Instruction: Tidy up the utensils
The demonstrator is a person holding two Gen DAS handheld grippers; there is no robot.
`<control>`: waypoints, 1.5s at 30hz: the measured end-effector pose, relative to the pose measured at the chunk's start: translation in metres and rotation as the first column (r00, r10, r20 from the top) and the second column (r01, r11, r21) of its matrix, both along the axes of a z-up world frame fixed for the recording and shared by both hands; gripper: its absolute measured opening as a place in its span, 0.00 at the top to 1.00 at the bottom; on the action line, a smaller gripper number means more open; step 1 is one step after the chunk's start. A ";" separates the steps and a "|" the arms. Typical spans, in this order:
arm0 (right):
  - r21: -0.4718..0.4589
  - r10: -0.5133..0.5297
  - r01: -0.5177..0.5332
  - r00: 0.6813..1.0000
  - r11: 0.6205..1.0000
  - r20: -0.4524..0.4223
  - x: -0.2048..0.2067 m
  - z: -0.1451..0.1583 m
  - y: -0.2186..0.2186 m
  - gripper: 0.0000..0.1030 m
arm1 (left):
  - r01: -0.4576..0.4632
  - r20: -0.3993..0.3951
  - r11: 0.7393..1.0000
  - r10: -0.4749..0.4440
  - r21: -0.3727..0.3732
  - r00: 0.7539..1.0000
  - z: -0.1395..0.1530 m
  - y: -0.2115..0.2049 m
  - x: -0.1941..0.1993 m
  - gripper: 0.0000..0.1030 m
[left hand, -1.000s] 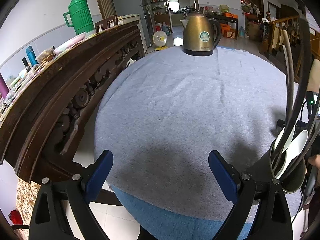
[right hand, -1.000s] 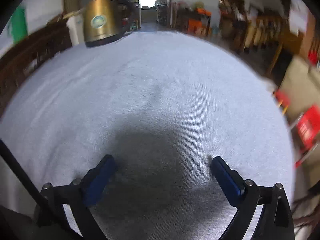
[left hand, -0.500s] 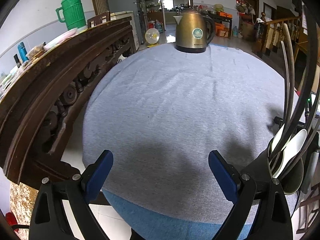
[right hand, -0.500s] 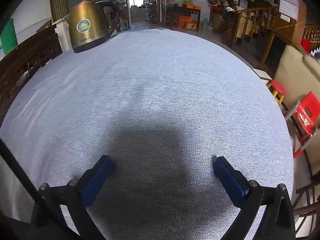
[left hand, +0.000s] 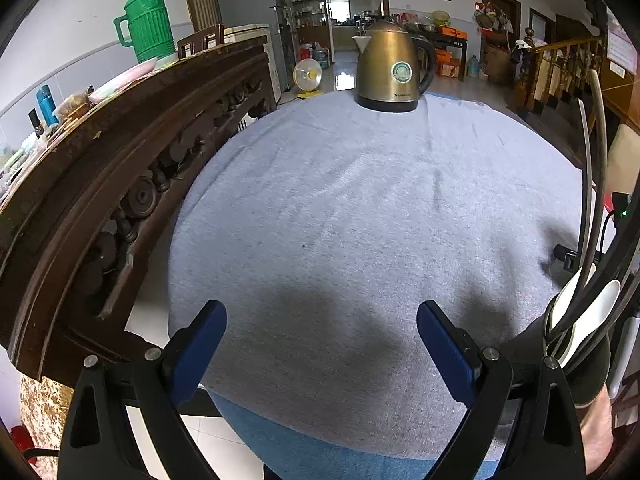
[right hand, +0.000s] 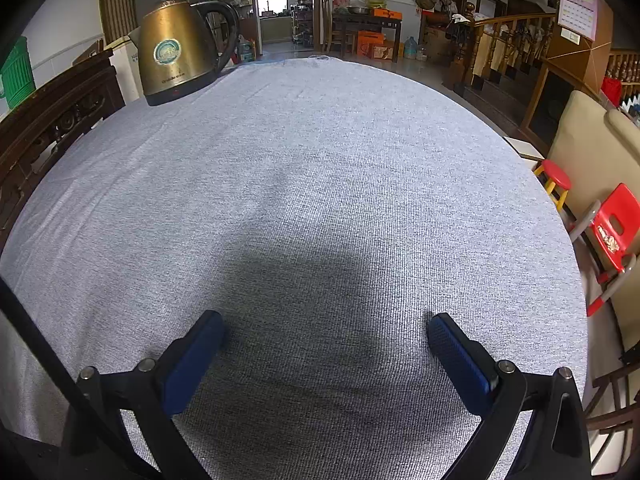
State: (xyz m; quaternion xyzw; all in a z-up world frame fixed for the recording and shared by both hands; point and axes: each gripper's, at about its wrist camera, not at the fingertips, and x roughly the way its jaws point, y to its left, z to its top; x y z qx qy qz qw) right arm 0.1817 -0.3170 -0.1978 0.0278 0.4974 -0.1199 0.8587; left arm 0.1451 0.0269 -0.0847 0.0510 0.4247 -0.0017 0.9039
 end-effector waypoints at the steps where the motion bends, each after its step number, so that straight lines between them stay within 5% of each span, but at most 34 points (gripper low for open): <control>1: 0.000 0.000 0.000 1.000 1.000 0.000 0.000 0.000 0.000 0.00 | 0.002 0.001 1.000 -0.002 0.003 1.000 0.000 -0.001 0.001 0.07; 39: 0.009 -0.023 0.023 0.999 1.000 -0.031 0.012 -0.002 0.002 0.00 | -0.019 0.047 0.999 0.017 0.045 0.999 0.022 -0.010 -0.017 0.07; 45: 0.006 0.026 -0.026 1.000 1.000 -0.009 -0.043 0.028 0.030 0.01 | 0.007 0.113 0.997 -0.016 0.077 0.993 0.036 -0.019 -0.038 0.07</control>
